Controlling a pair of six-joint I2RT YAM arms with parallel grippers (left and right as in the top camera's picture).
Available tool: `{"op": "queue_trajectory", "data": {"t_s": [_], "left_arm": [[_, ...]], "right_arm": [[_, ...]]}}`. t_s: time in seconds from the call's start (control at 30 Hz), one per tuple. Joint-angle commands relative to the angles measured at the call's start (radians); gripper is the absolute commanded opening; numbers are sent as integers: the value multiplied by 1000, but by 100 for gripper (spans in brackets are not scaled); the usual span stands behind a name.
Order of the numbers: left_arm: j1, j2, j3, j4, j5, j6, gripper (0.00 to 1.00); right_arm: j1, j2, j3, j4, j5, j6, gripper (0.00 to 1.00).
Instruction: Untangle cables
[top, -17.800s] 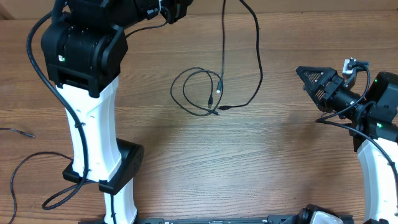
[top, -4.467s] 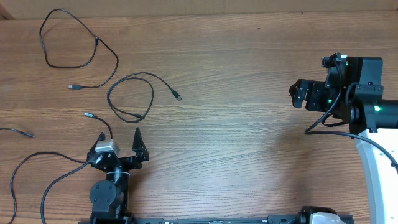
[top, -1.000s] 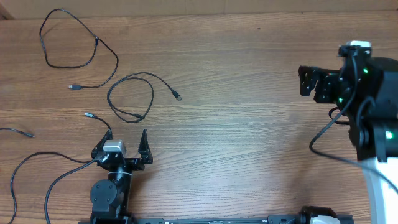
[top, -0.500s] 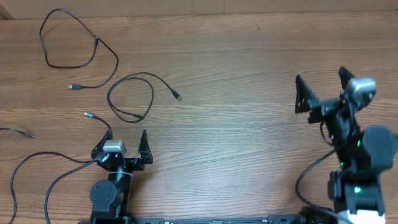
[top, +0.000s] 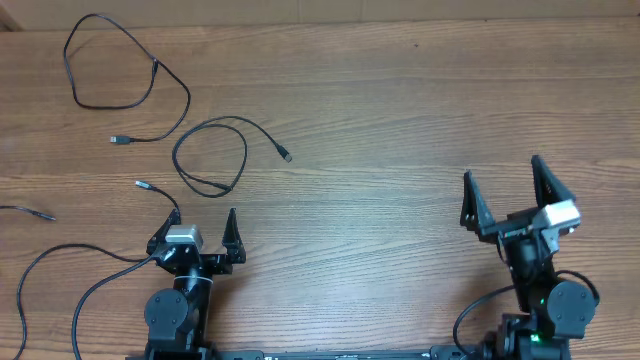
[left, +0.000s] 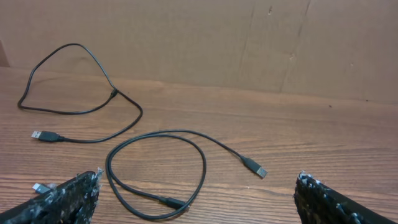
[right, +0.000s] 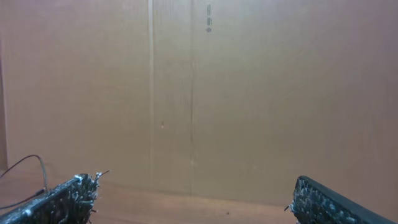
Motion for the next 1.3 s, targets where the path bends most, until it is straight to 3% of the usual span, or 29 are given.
{"op": "queue_trajectory", "data": {"t_s": [0.0, 0.4, 0.6, 0.9, 1.27], "left_arm": [[11, -8, -3, 1, 11, 11, 100], [11, -8, -3, 1, 11, 11, 100], [11, -8, -3, 1, 11, 11, 100], [11, -8, -3, 1, 11, 11, 100], [11, -8, -3, 1, 11, 11, 100]], "right_arm": [[-1, -58, -64, 8, 0, 10, 100], [-1, -106, -104, -56, 14, 10, 100], [-1, -161, -104, -213, 16, 10, 100], [-1, -403, -104, -553, 105, 10, 100], [-1, -403, -104, -641, 121, 10, 100]]}}
